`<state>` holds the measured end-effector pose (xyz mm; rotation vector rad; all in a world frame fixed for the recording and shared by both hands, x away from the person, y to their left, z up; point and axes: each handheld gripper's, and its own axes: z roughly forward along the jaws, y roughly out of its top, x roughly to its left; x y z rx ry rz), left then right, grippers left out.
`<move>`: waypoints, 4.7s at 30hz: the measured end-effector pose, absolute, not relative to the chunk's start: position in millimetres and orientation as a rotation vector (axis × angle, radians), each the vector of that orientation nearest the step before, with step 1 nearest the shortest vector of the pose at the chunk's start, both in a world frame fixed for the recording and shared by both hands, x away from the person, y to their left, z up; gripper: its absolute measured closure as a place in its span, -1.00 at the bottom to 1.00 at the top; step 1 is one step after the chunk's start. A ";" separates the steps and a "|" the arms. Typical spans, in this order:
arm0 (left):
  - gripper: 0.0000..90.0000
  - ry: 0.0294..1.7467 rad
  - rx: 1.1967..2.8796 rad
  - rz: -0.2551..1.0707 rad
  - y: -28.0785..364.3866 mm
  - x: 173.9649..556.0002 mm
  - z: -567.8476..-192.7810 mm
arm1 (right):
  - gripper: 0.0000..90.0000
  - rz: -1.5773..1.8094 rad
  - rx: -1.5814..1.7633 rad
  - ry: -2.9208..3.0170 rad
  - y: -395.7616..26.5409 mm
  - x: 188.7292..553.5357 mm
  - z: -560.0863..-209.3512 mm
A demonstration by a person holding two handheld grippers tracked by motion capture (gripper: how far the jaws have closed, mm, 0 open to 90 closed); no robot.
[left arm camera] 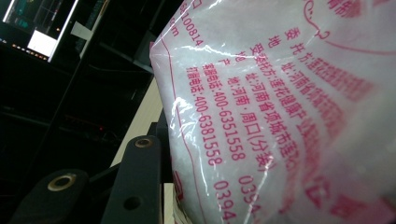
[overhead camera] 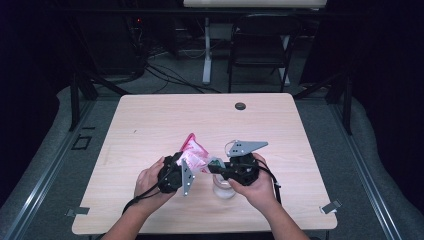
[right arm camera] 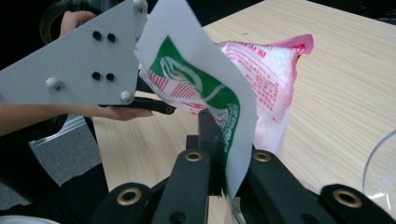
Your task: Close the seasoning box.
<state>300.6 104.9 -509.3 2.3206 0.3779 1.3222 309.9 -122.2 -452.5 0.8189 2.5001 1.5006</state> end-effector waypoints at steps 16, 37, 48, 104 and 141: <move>0.41 0.302 2.353 1.402 99.0 303.7 -501.1 | 1.00 1.517 0.834 2.511 -130.4 312.4 -452.4; 0.41 0.234 2.365 1.502 95.0 303.6 -494.7 | 1.00 1.513 0.834 2.520 -134.5 313.8 -453.9; 0.42 0.195 2.370 1.551 92.5 303.8 -491.8 | 1.00 1.505 0.835 2.530 -136.8 315.0 -455.2; 0.42 0.068 2.374 1.697 82.5 304.4 -478.1 | 1.00 1.444 0.833 2.570 -141.8 317.7 -458.2; 0.43 -0.020 2.375 1.767 80.1 301.9 -477.9 | 1.00 1.413 0.836 2.609 -140.2 318.4 -461.6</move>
